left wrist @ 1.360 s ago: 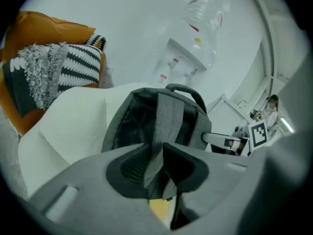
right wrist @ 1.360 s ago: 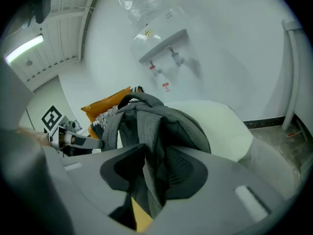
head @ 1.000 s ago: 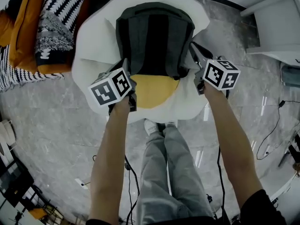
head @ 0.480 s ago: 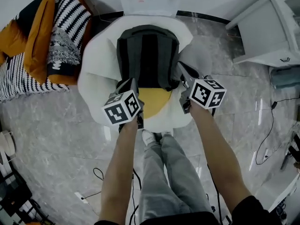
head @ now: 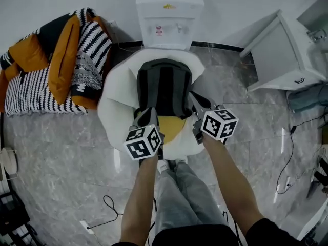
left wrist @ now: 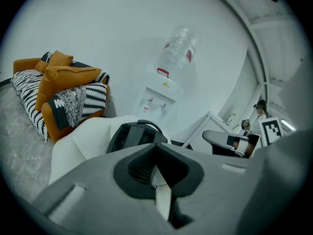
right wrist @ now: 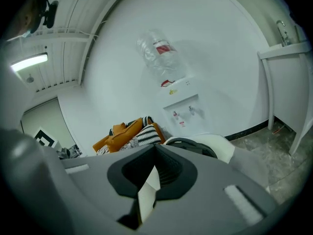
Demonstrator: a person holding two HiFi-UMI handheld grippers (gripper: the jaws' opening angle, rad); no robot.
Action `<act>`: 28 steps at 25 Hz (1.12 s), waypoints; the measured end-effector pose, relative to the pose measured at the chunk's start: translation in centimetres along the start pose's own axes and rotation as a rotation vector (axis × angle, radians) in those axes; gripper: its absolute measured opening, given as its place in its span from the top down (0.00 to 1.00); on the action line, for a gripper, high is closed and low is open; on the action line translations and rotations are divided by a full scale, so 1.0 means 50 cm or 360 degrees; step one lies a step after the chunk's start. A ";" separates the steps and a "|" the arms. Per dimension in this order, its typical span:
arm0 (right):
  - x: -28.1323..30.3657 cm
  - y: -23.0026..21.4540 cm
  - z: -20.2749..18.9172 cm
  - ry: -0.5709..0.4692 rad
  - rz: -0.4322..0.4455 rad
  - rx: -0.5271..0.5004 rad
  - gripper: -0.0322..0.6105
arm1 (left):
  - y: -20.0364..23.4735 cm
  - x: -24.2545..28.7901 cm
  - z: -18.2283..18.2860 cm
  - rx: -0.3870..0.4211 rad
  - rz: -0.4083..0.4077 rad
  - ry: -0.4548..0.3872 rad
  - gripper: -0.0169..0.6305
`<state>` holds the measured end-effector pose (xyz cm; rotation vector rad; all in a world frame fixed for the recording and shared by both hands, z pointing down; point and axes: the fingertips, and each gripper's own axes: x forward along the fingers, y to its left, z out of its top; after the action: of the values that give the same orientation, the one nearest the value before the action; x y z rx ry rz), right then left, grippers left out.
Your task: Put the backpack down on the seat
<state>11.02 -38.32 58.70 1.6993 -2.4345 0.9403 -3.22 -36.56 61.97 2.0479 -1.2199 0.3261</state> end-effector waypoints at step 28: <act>-0.296 0.416 0.341 -0.0397 0.0249 -0.0652 0.87 | -0.307 -0.458 0.331 0.0466 -0.0074 -0.0640 0.97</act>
<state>4.33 -29.52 30.06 1.5743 -2.7010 0.2121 -4.49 -28.38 30.89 2.4755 -1.4235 0.0714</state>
